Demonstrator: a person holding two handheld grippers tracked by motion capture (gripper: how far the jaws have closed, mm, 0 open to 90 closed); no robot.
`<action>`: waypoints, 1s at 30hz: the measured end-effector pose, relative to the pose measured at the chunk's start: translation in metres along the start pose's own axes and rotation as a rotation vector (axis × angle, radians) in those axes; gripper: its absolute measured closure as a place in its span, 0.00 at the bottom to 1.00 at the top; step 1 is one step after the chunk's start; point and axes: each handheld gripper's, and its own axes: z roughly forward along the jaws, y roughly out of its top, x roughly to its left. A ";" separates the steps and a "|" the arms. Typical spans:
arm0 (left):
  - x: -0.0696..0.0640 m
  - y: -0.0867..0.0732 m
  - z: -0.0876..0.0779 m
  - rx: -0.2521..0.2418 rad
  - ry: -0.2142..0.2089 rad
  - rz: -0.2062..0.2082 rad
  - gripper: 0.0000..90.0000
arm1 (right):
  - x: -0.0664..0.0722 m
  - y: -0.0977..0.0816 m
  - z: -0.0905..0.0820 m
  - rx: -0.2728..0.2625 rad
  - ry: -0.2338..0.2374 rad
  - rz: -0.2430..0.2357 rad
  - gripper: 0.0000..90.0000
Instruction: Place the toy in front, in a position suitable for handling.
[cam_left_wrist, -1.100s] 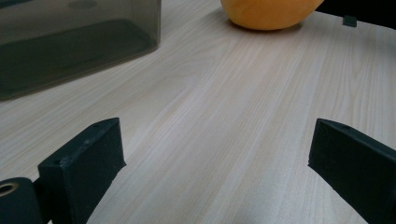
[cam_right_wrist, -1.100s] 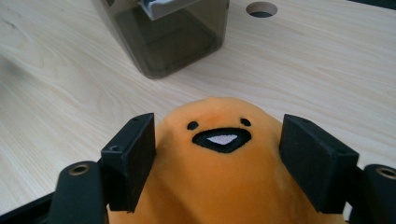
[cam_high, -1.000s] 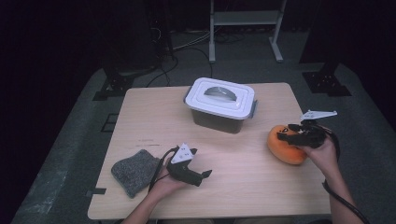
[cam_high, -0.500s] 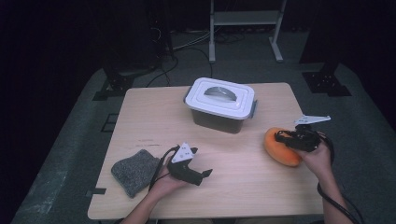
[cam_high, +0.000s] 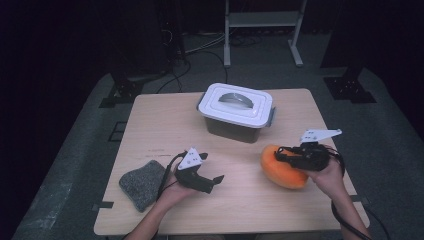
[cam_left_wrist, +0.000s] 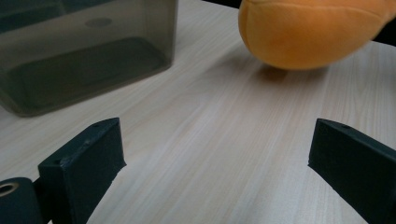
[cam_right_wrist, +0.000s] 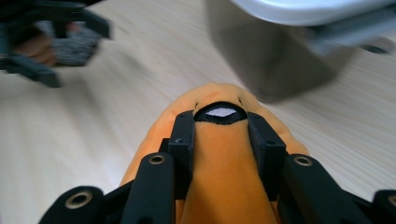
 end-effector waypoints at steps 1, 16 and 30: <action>0.001 0.001 -0.002 -0.004 0.000 -0.002 0.03 | 0.008 0.004 0.006 0.001 0.031 -0.012 0.73; 0.013 0.005 -0.020 -0.042 0.011 -0.006 0.03 | 0.042 0.020 0.067 0.081 0.143 -0.094 0.72; 0.024 0.006 -0.032 -0.034 0.018 -0.007 0.03 | 0.049 0.016 0.083 0.073 0.176 -0.123 0.63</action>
